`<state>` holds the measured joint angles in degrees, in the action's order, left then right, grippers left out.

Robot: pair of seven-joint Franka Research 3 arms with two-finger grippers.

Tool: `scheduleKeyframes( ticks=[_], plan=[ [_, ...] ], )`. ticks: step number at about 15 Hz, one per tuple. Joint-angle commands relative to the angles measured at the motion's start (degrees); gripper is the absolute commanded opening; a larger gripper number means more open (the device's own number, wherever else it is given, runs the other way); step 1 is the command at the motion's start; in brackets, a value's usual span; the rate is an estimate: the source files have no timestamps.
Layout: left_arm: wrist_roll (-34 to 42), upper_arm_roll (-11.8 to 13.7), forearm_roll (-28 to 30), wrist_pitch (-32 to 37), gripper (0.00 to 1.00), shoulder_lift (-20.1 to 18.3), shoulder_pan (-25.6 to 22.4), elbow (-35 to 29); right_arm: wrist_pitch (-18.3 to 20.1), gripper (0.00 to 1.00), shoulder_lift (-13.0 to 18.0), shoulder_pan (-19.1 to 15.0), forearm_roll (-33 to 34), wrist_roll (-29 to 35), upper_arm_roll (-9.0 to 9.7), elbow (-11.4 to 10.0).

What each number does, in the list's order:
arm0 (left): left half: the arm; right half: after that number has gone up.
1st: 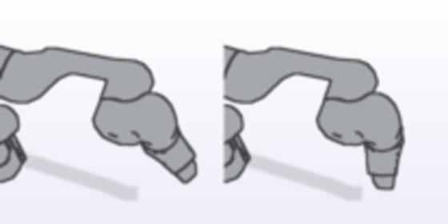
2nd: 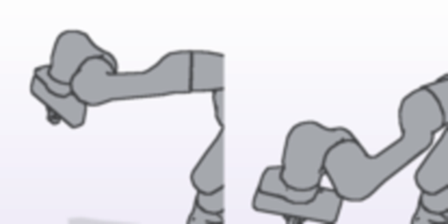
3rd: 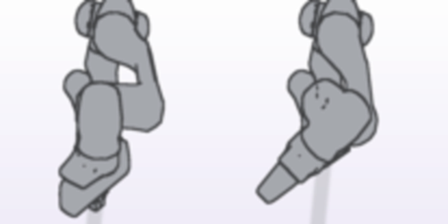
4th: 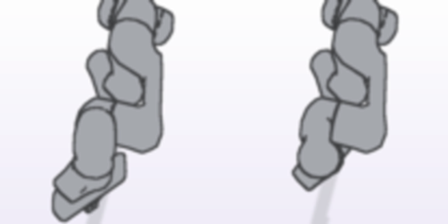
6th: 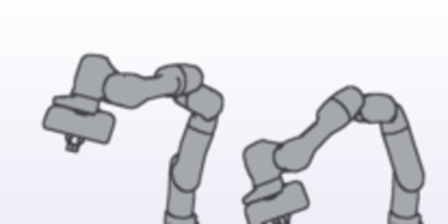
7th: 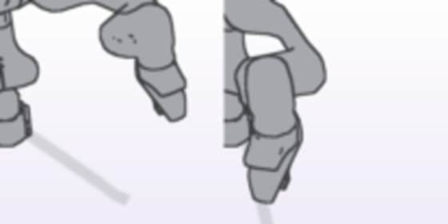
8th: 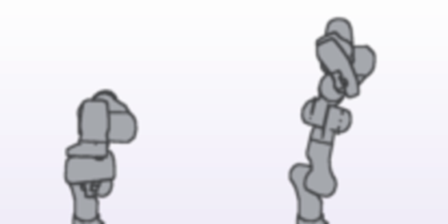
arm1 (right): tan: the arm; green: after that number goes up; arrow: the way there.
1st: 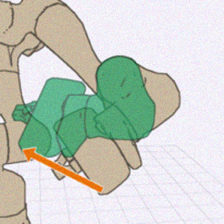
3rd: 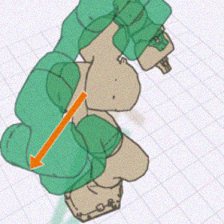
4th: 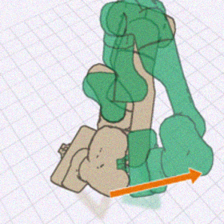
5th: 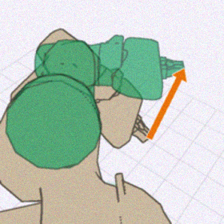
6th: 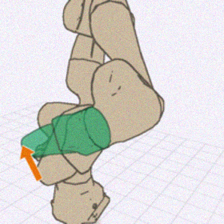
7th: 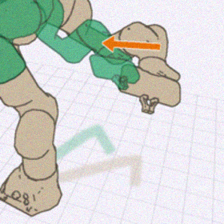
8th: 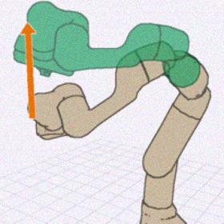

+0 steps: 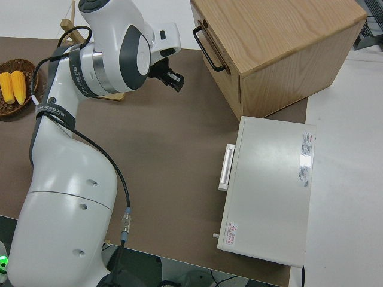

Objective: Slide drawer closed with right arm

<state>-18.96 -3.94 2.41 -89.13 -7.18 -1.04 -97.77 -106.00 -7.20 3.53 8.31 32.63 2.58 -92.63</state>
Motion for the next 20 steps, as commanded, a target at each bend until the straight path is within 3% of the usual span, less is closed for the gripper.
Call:
scheduleKeyframes(
  ticks=[1,5,10,17,20],
  plan=[
    [0.5,0.2,0.1,0.9,0.99,-0.5,0.1,0.2,3.7,0.990,4.0,-0.5,-1.2,-10.7,0.67,-1.8],
    [0.5,0.2,0.1,0.9,0.99,-0.5,0.1,0.2,10.5,0.990,8.8,-1.6,-5.9,-22.4,0.67,-1.7],
    [0.5,0.2,0.1,1.0,0.99,-0.5,0.1,0.2,16.3,0.992,12.1,-4.0,-6.3,-30.6,0.59,-1.6],
    [0.6,0.2,0.1,0.9,0.99,-0.5,0.1,0.2,18.2,0.992,12.2,-3.6,-6.4,-30.9,0.67,-1.1],
    [0.5,0.2,0.1,1.0,0.99,-0.5,0.1,0.2,18.3,0.990,12.2,-4.0,-6.3,-30.7,1.72,-0.8]
  ],
)
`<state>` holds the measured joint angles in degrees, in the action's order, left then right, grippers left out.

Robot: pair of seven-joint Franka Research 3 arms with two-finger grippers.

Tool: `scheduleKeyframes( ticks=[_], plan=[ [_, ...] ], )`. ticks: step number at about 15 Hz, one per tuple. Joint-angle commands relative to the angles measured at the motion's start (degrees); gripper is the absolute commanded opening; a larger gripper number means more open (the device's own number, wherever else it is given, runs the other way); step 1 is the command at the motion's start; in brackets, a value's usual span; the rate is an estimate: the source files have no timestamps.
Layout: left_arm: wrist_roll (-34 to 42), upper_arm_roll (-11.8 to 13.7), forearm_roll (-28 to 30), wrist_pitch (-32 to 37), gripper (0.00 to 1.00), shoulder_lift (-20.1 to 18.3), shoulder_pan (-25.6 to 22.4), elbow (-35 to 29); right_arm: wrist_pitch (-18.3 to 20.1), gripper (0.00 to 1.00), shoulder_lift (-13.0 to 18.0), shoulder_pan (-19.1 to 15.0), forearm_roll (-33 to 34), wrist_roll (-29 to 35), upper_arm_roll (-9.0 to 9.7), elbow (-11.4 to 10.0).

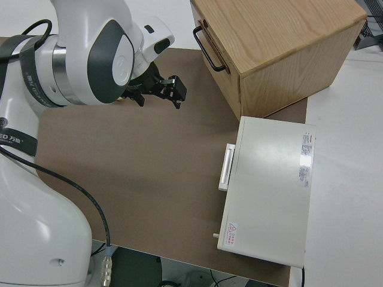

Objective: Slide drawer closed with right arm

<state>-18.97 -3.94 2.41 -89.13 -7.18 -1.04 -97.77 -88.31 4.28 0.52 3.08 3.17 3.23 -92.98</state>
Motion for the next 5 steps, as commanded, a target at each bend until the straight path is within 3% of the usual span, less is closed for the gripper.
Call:
scheduleKeyframes(
  ticks=[1,5],
  plan=[
    [0.5,0.2,0.1,1.0,0.99,-0.5,0.1,0.2,0.6,0.992,0.7,-1.2,-1.1,-1.1,1.69,-0.5],
    [0.6,0.2,0.1,0.9,0.99,-0.5,0.1,0.2,0.8,0.990,0.6,-1.2,-0.9,-1.0,2.84,-0.5]
  ],
)
